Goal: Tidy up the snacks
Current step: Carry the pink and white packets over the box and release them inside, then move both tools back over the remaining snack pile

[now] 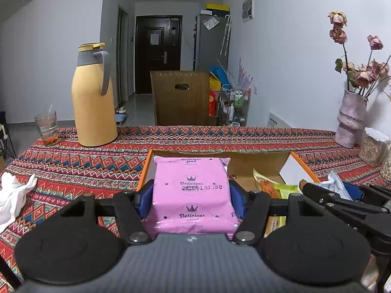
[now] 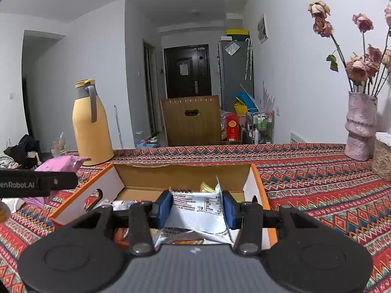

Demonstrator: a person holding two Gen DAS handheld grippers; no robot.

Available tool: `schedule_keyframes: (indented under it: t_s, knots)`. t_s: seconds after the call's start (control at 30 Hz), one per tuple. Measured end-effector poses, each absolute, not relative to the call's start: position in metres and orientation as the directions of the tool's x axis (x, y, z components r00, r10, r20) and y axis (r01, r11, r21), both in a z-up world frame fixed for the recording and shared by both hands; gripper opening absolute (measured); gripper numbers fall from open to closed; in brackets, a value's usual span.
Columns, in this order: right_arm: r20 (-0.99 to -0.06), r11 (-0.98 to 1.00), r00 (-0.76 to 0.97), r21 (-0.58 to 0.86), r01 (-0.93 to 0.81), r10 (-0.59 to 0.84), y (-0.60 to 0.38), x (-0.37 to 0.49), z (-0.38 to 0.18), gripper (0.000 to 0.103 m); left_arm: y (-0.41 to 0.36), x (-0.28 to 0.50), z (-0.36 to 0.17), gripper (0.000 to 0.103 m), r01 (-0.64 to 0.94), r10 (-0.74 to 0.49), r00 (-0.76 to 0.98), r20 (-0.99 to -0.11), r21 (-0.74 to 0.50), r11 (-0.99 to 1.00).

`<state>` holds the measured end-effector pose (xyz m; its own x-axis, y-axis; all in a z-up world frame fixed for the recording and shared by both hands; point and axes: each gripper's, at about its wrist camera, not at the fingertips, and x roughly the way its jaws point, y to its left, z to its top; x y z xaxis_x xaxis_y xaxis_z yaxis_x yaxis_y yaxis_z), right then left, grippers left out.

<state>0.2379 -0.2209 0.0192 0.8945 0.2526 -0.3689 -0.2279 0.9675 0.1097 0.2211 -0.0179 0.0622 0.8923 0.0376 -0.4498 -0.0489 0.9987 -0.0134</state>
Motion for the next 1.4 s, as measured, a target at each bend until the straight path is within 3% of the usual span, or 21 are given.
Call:
schedule_keyframes:
  t_s: [0.73, 0.8, 0.87, 0.93, 1.03, 1.4]
  knots:
    - [-0.438, 0.973, 0.869, 0.124, -0.197, 0.232, -0.211, 0.295, -0.012, 0.045, -0.006, 0.259, 0.028, 0.064, -0.067, 0.041, 0.883, -0.468, -0.037, 0.997]
    - [-0.442, 0.974, 0.868, 0.127, -0.188, 0.225, -0.212, 0.296, -0.013, 0.044, -0.007, 0.257, 0.030, 0.078, -0.065, 0.043, 0.887, -0.460, -0.031, 0.997]
    - [-0.445, 0.976, 0.870, 0.140, -0.168, 0.214, -0.216, 0.297, -0.013, 0.056, -0.008, 0.252, 0.033, 0.099, -0.073, 0.053, 0.898, -0.437, -0.029, 0.997]
    - [-0.443, 0.977, 0.874, 0.152, -0.146, 0.200, -0.221, 0.297, -0.013, 0.085, -0.008, 0.248, 0.035, 0.103, -0.077, 0.057, 0.906, -0.420, -0.031, 0.997]
    - [-0.438, 0.977, 0.879, 0.171, -0.126, 0.190, -0.227, 0.298, -0.013, 0.102, -0.006, 0.246, 0.037, 0.103, -0.076, 0.050, 0.907, -0.419, -0.044, 0.996]
    - [-0.426, 0.977, 0.885, 0.176, -0.124, 0.189, -0.228, 0.296, -0.010, 0.103, -0.005, 0.243, 0.041, 0.103, -0.076, 0.044, 0.910, -0.413, -0.062, 0.995]
